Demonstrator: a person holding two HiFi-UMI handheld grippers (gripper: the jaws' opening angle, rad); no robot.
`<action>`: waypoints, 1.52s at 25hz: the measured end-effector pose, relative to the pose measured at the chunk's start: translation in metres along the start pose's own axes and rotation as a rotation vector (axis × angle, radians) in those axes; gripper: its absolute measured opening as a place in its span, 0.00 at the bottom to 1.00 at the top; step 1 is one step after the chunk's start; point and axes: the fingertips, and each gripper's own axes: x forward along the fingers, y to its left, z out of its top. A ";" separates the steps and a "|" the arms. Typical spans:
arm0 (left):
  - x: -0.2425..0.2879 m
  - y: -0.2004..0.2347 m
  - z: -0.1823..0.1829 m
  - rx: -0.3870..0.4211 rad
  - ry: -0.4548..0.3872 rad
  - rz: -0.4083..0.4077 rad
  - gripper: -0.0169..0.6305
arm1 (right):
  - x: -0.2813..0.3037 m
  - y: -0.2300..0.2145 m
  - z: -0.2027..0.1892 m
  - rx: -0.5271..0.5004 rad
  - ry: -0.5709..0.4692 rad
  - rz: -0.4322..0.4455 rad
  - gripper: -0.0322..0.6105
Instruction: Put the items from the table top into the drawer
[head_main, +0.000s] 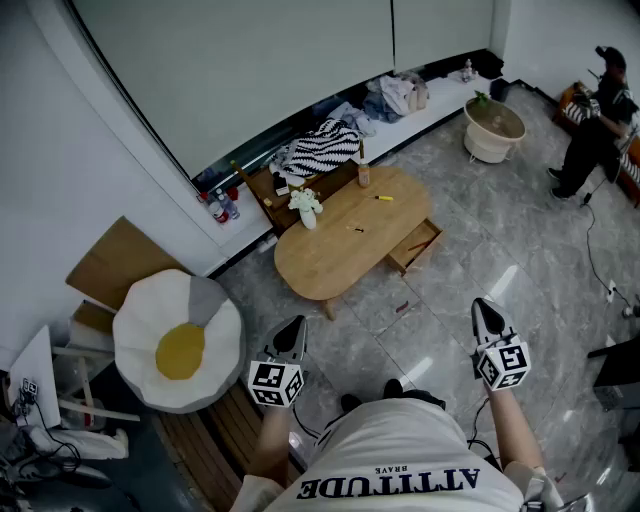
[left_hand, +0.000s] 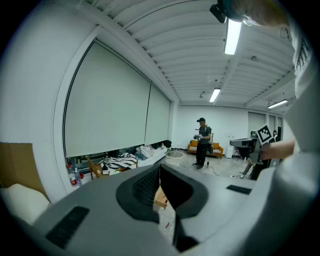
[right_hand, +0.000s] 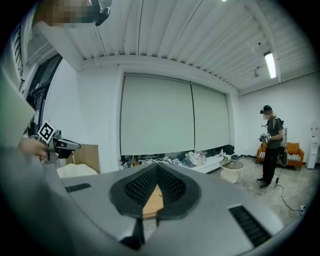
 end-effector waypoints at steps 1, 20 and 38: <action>0.002 0.000 0.000 0.000 0.001 0.000 0.06 | 0.001 -0.002 0.000 0.000 0.000 -0.001 0.08; 0.015 -0.016 0.000 -0.002 0.011 0.009 0.06 | 0.002 -0.017 -0.002 0.008 0.008 0.026 0.08; 0.054 -0.064 -0.006 -0.001 0.027 0.055 0.06 | 0.023 -0.064 -0.028 -0.005 0.060 0.152 0.08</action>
